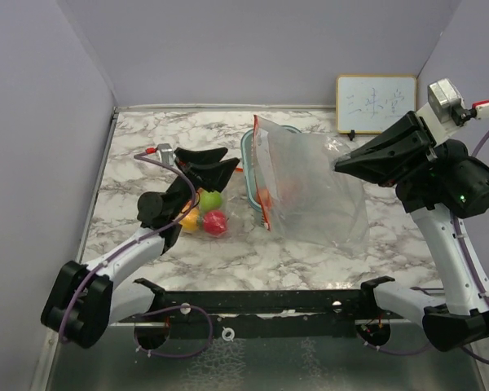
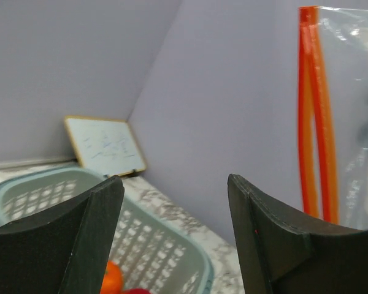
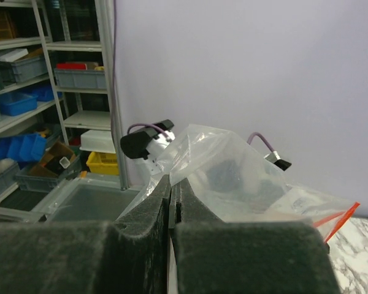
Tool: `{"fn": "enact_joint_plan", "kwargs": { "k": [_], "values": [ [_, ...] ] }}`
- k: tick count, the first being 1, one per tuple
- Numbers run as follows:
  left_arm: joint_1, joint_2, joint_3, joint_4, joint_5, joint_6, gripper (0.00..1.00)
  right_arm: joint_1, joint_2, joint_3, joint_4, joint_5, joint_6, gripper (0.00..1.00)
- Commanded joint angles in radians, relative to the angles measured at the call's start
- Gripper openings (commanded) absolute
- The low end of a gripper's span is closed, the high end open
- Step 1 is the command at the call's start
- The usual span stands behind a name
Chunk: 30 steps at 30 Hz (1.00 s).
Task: Place the food in the zip-top bag and seal the zipper
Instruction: Open the zipper of the food storage bag.
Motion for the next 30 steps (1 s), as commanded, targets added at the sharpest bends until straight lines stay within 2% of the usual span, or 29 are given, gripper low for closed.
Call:
{"fn": "enact_joint_plan", "kwargs": {
  "k": [1,3,4,6,11,20,30],
  "values": [
    [0.001,0.150,0.075,0.471,0.251,-0.266,0.70,0.002,0.006,0.050,0.100,-0.009,0.097,0.01],
    [-0.001,0.239,0.112,0.615,0.309,-0.379,0.68,0.002,0.006,0.053,0.107,-0.008,0.103,0.01],
    [-0.002,0.280,0.138,0.638,0.334,-0.426,0.66,0.002,0.007,0.051,0.114,-0.007,0.109,0.01],
    [-0.020,0.338,0.191,0.639,0.391,-0.457,0.61,0.002,0.009,0.052,0.135,-0.004,0.125,0.01],
    [-0.102,0.411,0.274,0.641,0.454,-0.463,0.60,0.002,0.020,0.058,0.181,-0.006,0.160,0.01],
    [-0.167,0.386,0.310,0.643,0.573,-0.475,0.63,0.002,0.021,0.039,0.153,-0.012,0.127,0.01],
    [-0.158,0.321,0.215,0.641,0.623,-0.466,0.63,0.002,-0.002,0.074,0.061,-0.037,0.053,0.01]
  ]
}}
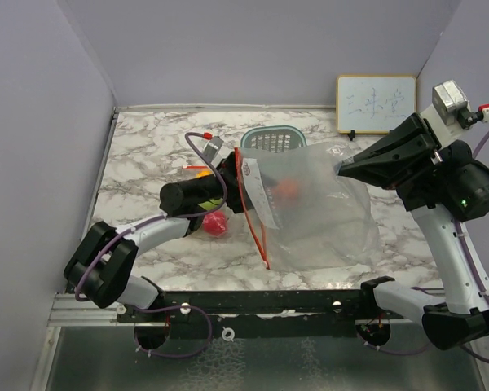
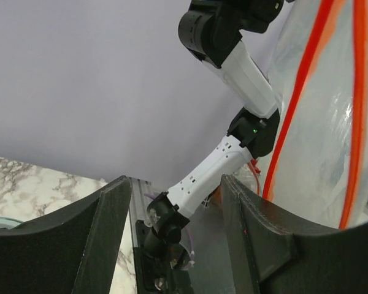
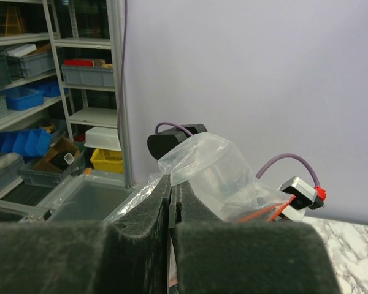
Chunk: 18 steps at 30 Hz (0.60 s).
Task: Place the food in the zip-top bag and seal the zipper
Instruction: Open the zipper of the food storage bag.
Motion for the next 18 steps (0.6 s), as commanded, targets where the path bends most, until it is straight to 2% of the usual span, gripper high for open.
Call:
{"fn": "enact_joint_plan", "kwargs": {
  "k": [1,8,18],
  "values": [
    [0.010,-0.022,-0.040,0.245,0.040,-0.001,0.63,0.002,-0.020,0.053,-0.054,-0.035,-0.038,0.01],
    [0.032,-0.024,-0.062,0.245,0.038,-0.004,0.63,0.002,-0.050,0.098,-0.166,-0.046,-0.116,0.01],
    [0.039,-0.035,-0.007,0.247,0.023,-0.007,0.63,0.002,-0.047,0.067,-0.144,-0.040,-0.109,0.01]
  ]
}}
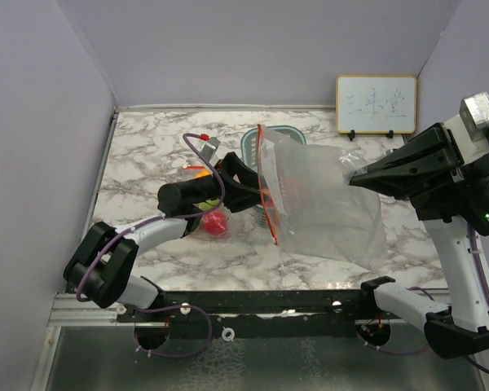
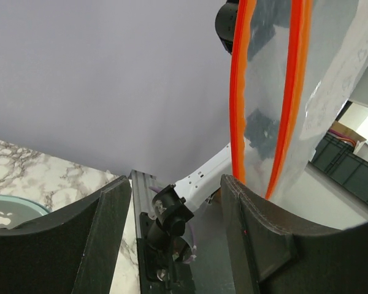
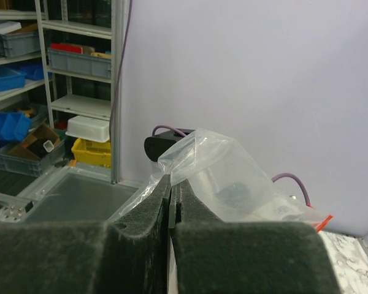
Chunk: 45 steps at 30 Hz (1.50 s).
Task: Place the food in the zip-top bag and seal the zipper
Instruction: Open the zipper of the food storage bag.
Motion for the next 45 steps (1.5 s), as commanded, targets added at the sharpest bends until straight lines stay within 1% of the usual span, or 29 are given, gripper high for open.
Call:
{"fn": "enact_joint_plan", "kwargs": {
  "k": [1,7,10,19,22,24,25,26,27,29,30,33,36,37,39,40,42,43,45],
  "values": [
    [0.005,-0.020,0.057,0.246,0.006,-0.008,0.63,0.001,0.009,-0.014,-0.005,-0.017,-0.003,0.01],
    [0.005,-0.010,0.103,0.246,0.006,-0.032,0.63,0.001,0.011,-0.050,-0.023,-0.013,-0.035,0.01],
    [0.005,-0.020,0.105,0.246,0.009,-0.039,0.64,0.001,0.010,-0.069,-0.037,-0.009,-0.055,0.01],
    [-0.004,-0.025,0.123,0.246,0.001,-0.051,0.65,0.001,0.022,-0.113,-0.003,-0.006,-0.055,0.01],
    [-0.010,-0.027,0.129,0.246,0.002,-0.053,0.65,0.001,0.030,-0.134,-0.025,0.002,-0.082,0.01],
    [-0.014,-0.033,0.128,0.246,0.004,-0.053,0.58,0.001,0.032,-0.145,-0.072,0.010,-0.126,0.01],
    [-0.015,-0.037,0.124,0.246,0.007,-0.054,0.53,0.001,0.032,-0.148,-0.105,0.013,-0.159,0.01],
    [-0.015,-0.043,0.117,0.246,0.008,-0.051,0.45,0.001,0.029,-0.148,-0.157,0.016,-0.206,0.01],
    [-0.015,-0.049,0.108,0.246,0.010,-0.049,0.34,0.001,0.023,-0.145,-0.216,0.021,-0.259,0.01],
    [-0.015,-0.066,0.082,0.246,0.007,-0.041,0.04,0.001,0.008,-0.138,-0.350,0.041,-0.372,0.01],
    [-0.014,-0.076,0.064,0.246,0.005,-0.038,0.00,0.001,0.000,-0.133,-0.408,0.051,-0.426,0.01],
    [-0.006,-0.105,0.007,0.245,0.014,-0.034,0.00,0.001,-0.017,-0.101,-0.573,0.080,-0.571,0.01],
    [0.023,-0.131,-0.058,0.244,0.019,-0.062,0.00,0.001,-0.038,-0.057,-0.801,0.177,-0.767,0.02],
    [0.037,-0.138,-0.081,0.245,0.019,-0.075,0.00,0.001,-0.044,-0.049,-0.868,0.222,-0.825,0.10],
    [0.068,-0.152,-0.133,0.243,0.008,-0.097,0.00,0.001,-0.058,-0.045,-0.987,0.319,-0.922,0.40],
    [0.085,-0.160,-0.144,0.243,-0.002,-0.109,0.00,0.001,-0.065,-0.051,-1.017,0.355,-0.960,0.55],
    [0.116,-0.171,-0.179,0.234,-0.017,-0.133,0.00,0.001,-0.081,-0.069,-1.054,0.414,-1.022,0.80],
    [0.132,-0.176,-0.187,0.221,-0.021,-0.141,0.00,0.001,-0.089,-0.080,-1.061,0.429,-1.044,0.83],
    [0.158,-0.193,-0.197,0.168,-0.027,-0.143,0.00,0.001,-0.097,-0.091,-1.076,0.453,-1.070,0.84]
  ]
}}
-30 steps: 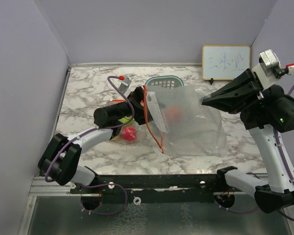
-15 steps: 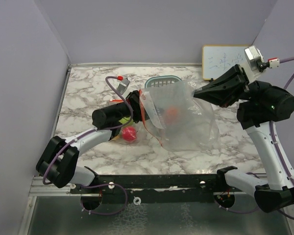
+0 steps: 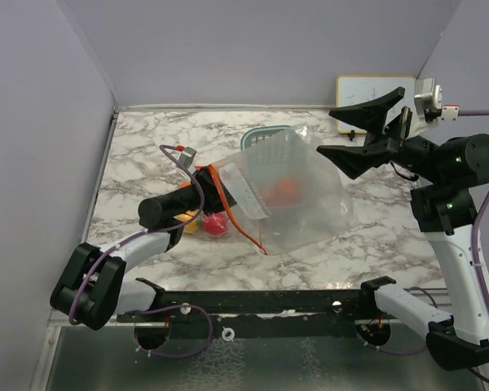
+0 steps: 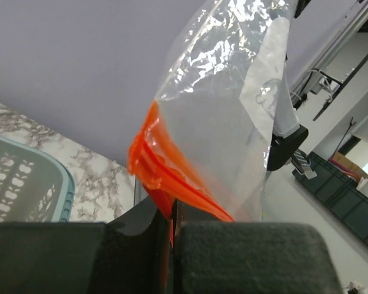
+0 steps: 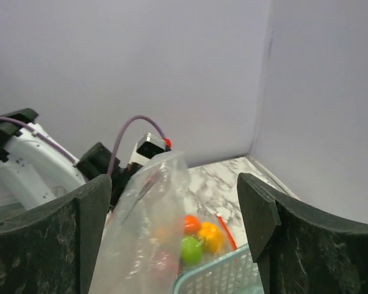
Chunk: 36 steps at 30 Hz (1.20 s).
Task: Place the food in the zip-top bag and seal the zipper
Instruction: Open the zipper of the food storage bag.
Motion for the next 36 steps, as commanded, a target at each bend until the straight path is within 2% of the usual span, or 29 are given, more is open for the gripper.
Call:
{"fn": "enact_joint_plan", "kwargs": {
  "k": [1,2,5,6,7,9,10,12,14,17,20,23,29,32,36],
  "values": [
    [0.055,-0.055,-0.014,0.124,-0.023,-0.036,0.00,0.000,-0.025,-0.012,-0.178,0.169,-0.193,0.86],
    [0.069,-0.071,-0.006,0.061,-0.018,-0.028,0.00,0.000,-0.023,-0.006,-0.195,0.173,-0.203,0.88],
    [0.132,-0.161,0.046,-0.311,-0.002,0.043,0.00,0.000,-0.003,0.018,-0.232,0.113,-0.232,0.89],
    [0.156,-0.214,0.083,-0.511,-0.002,0.112,0.00,0.000,0.000,0.018,-0.233,0.087,-0.233,0.88],
    [0.178,-0.269,0.154,-0.802,-0.014,0.289,0.00,0.000,0.002,0.012,-0.228,0.068,-0.232,0.87],
    [0.195,-0.347,0.361,-1.403,-0.158,0.639,0.00,0.000,0.007,0.002,-0.220,0.064,-0.233,0.85],
    [0.195,-0.363,0.466,-1.613,-0.304,0.761,0.00,0.001,0.014,0.002,-0.219,0.066,-0.232,0.83],
    [0.198,-0.367,0.630,-1.873,-0.469,0.916,0.00,0.002,0.035,0.008,-0.220,0.067,-0.225,0.79],
    [0.197,-0.348,0.751,-2.038,-0.560,0.991,0.00,0.010,0.064,0.012,-0.211,0.053,-0.206,0.75],
    [0.196,-0.318,0.836,-2.180,-0.651,1.030,0.00,0.084,0.112,0.024,-0.227,0.107,-0.225,0.72],
    [0.197,-0.298,0.823,-2.238,-0.706,1.042,0.00,0.233,0.159,0.041,-0.279,0.267,-0.294,0.70],
    [0.197,-0.266,0.782,-2.257,-0.682,1.040,0.00,0.385,0.224,0.053,-0.297,0.446,-0.331,0.70],
    [0.197,-0.222,0.753,-2.246,-0.616,1.031,0.00,0.607,0.400,0.081,-0.249,0.693,-0.366,0.69],
    [0.197,-0.210,0.775,-2.254,-0.608,1.040,0.00,0.678,0.490,0.101,-0.219,0.812,-0.377,0.69],
    [0.197,-0.213,0.783,-2.256,-0.579,1.045,0.00,0.687,0.572,0.104,-0.191,0.882,-0.344,0.68]
  ]
}}
